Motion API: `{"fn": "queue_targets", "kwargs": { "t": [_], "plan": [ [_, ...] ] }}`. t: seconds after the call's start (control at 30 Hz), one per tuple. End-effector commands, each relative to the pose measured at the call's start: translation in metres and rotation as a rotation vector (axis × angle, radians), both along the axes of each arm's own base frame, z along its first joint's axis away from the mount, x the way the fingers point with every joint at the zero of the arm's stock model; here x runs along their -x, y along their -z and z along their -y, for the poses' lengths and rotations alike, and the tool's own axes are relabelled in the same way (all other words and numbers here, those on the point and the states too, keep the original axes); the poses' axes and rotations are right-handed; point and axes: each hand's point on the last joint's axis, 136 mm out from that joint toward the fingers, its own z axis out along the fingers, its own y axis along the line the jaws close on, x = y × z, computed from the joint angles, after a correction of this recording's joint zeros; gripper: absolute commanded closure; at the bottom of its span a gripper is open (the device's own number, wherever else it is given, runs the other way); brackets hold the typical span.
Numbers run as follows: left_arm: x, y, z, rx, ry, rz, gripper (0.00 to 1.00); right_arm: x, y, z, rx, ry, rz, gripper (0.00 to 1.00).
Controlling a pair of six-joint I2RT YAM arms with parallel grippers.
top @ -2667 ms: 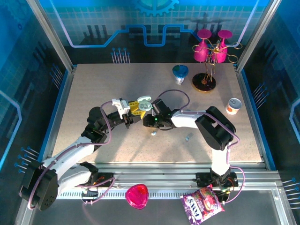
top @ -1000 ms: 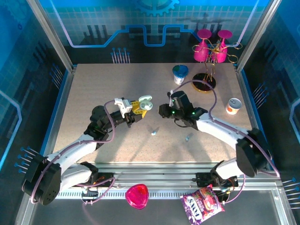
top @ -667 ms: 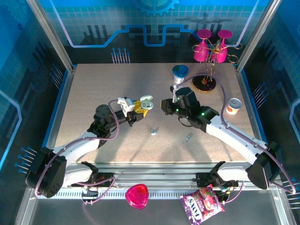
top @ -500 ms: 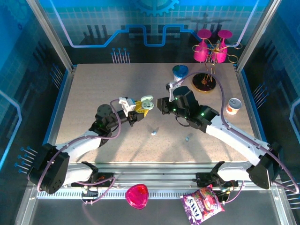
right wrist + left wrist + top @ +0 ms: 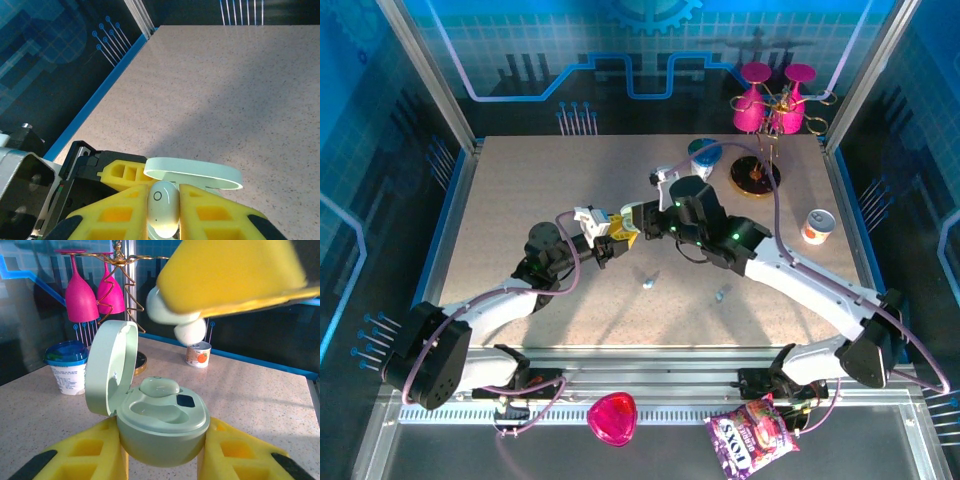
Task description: Insert the wireless bluetooth earbuds into the charging case
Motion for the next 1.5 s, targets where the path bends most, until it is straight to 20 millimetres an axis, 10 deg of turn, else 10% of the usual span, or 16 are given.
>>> {"fn": "queue_targets", "kwargs": {
  "t": [0.0, 0.83, 1.47],
  "plan": [
    [-0.006, -0.023, -0.002, 0.035, -0.018, 0.041, 0.75, 0.001, -0.014, -0.018, -0.032, -0.051, 0.031, 0.81],
    [-0.01, -0.032, -0.003, 0.084, -0.039, 0.023, 0.74, -0.002, 0.011, -0.025, -0.003, -0.053, -0.011, 0.76],
    [0.002, -0.028, -0.001, 0.079, 0.01, 0.079, 0.74, 0.011, -0.042, 0.013, -0.081, -0.004, 0.164, 0.44]
  ]
}}
